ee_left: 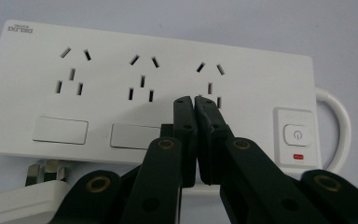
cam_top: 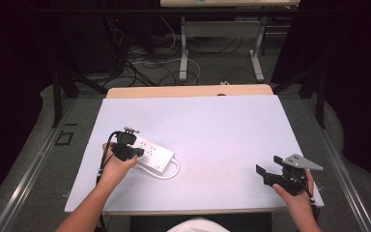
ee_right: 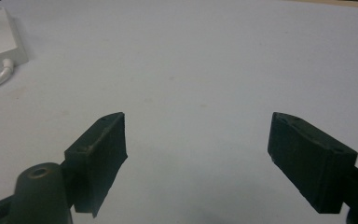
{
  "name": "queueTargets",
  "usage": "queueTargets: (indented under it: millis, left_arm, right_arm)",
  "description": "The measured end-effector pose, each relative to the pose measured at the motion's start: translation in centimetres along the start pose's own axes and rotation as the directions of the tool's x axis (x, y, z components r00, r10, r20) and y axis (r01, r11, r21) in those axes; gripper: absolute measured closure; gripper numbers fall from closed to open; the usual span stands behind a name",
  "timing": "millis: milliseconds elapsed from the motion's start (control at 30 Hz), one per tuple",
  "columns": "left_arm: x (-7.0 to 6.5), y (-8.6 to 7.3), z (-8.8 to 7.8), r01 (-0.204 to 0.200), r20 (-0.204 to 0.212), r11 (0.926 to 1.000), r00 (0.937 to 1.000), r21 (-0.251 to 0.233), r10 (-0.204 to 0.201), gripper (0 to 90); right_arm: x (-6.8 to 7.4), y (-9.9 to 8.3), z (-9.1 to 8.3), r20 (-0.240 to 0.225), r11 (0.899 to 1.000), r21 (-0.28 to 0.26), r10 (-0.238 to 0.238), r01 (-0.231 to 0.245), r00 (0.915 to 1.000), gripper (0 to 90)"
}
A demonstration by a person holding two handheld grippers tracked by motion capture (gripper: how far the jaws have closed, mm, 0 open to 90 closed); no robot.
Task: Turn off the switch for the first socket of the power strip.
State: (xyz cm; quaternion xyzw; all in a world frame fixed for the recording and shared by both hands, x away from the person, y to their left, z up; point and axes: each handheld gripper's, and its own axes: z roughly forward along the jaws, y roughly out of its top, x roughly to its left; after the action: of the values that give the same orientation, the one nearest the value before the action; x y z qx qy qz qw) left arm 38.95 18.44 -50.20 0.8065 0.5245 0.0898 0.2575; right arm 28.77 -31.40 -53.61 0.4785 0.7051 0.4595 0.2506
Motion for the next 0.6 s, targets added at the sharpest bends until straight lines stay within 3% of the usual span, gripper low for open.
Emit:
queueTargets:
  millis: [400, 433, 600]
  left_arm:
    - [-0.3, 0.0, -1.2, 0.0, 0.027, 0.9971, 0.9996, -0.077, 0.002, 81.8]
    - [-0.4, -0.1, -1.3, 0.015, 0.03, 0.9965, 0.9995, -0.082, -0.013, 81.1]
    - [-0.6, -0.2, -1.7, -0.004, 0.04, 0.9947, 0.9992, -0.103, 0.008, 78.0]
  right_arm:
    - [-0.1, 0.0, -0.2, 0.0, 1.0, 0.009, -0.007, 0.007, 1.0, 18.5]
    - [-0.1, 0.1, -0.2, 0.002, 1.0, 0.011, -0.006, 0.006, 1.0, 18.6]
    - [0.0, 0.1, -0.2, 0.001, 1.0, 0.01, -0.002, 0.002, 1.0, 18.6]
